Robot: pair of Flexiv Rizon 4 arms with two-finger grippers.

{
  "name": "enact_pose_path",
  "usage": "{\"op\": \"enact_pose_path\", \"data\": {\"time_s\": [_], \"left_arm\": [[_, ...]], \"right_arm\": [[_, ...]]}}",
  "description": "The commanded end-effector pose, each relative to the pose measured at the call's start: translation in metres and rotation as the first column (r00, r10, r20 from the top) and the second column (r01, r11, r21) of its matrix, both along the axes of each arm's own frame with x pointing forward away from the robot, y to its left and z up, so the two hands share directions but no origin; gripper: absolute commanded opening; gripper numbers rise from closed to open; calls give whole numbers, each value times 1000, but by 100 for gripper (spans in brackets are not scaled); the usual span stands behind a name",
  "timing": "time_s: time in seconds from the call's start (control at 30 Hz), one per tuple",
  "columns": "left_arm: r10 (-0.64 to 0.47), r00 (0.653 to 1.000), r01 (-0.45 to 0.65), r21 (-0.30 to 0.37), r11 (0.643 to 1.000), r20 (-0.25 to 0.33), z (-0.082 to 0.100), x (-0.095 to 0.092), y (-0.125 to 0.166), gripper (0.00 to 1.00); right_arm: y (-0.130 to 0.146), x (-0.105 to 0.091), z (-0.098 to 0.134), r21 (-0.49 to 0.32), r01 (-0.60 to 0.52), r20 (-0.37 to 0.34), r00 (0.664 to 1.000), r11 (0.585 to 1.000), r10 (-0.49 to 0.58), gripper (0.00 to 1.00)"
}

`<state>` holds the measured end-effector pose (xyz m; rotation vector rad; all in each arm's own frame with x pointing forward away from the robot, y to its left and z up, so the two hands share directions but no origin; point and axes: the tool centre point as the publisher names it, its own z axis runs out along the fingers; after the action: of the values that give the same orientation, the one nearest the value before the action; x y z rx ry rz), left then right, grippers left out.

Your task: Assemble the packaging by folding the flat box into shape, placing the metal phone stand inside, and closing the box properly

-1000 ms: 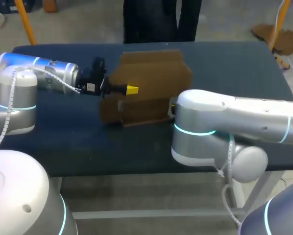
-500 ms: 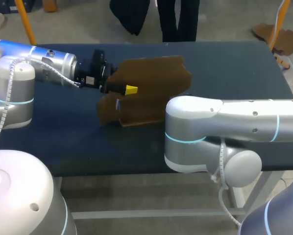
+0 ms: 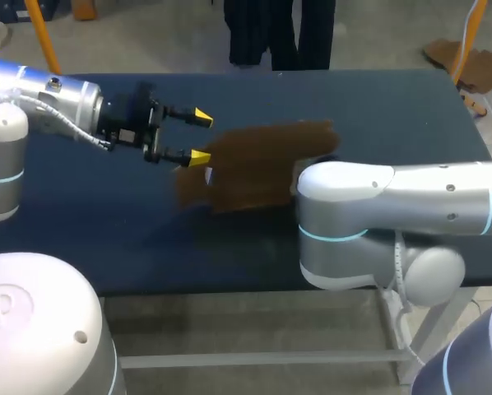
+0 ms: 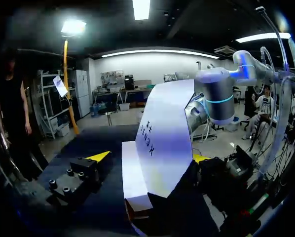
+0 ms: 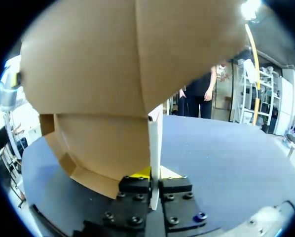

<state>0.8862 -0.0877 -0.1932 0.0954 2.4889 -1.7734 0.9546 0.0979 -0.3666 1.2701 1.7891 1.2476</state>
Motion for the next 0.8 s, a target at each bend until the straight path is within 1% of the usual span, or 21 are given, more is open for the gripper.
{"op": "enact_pose_path", "data": {"time_s": [0.03,0.23,0.43,0.53,0.63,0.8], "left_arm": [[101,994,-102,12,995,38,9,-22,15,100],[131,989,-133,35,990,62,17,-29,29,100],[150,985,-154,53,987,87,26,-36,44,100],[176,981,-181,68,981,76,28,-38,52,100],[185,980,-191,75,979,77,30,-41,59,100],[205,976,-211,88,974,73,33,-45,70,100]], "right_arm": [[-11,2,8,58,-130,-32,991,990,132,0],[-17,2,11,106,-184,-38,981,977,189,0],[-21,-1,15,151,-252,-51,964,956,262,0],[-24,-2,17,166,-282,-59,954,945,295,0],[-26,-4,18,203,-327,-70,935,923,347,0],[-30,-6,18,220,-351,-91,921,910,378,0]]}}
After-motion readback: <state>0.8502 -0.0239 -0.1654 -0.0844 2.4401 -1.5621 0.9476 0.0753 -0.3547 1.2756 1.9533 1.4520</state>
